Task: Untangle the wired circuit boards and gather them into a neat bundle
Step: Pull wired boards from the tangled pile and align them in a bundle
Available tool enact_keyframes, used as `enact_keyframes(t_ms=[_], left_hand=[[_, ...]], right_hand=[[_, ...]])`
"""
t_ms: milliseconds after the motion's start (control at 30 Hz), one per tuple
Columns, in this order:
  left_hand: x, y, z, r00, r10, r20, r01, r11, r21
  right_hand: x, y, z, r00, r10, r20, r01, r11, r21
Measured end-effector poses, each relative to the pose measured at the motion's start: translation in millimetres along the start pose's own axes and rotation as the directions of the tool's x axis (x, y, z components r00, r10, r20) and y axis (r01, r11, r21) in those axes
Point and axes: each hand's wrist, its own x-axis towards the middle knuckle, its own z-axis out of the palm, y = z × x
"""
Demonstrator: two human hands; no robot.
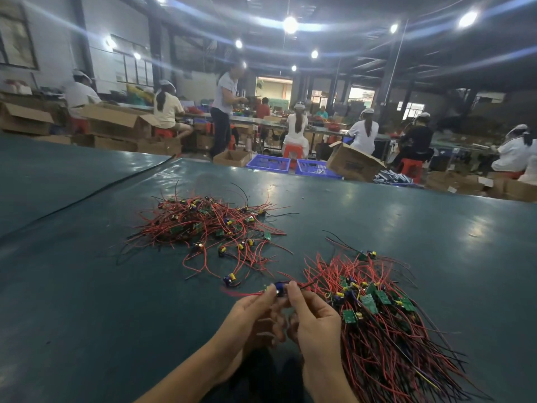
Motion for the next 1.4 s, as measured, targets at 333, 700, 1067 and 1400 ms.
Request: enact_keyframes(t_ms=[333,700,1067,1400], left_hand=[[1.0,1.5,-0.1,0.955,0.271,-0.12,-0.249,0.954,0.167],[4.7,1.5,-10.2,0.96,0.257,-0.114,-0.249,0.965,0.079],[7.1,-2.2,-11.2,0.976,0.214,-0.042,-0.207,0.969,0.133],[7.0,8.2,-19.1,0.995,0.07,-0.068,-0.077,0.991,-0.106]], right_hand=[[5.7,-6.7,-1.2,0.971,0.157,-0.181,-0.132,0.981,0.144],[14.1,-10.3,-19.0,0.947,0.17,-0.273,-0.093,0.957,0.275],[4.9,-9.2,-3.6,0.989,0.079,-0.127,-0.067,0.993,0.099],[1.1,-7.0,-9.5,1.0,0.012,0.015,-0.012,0.999,0.048]])
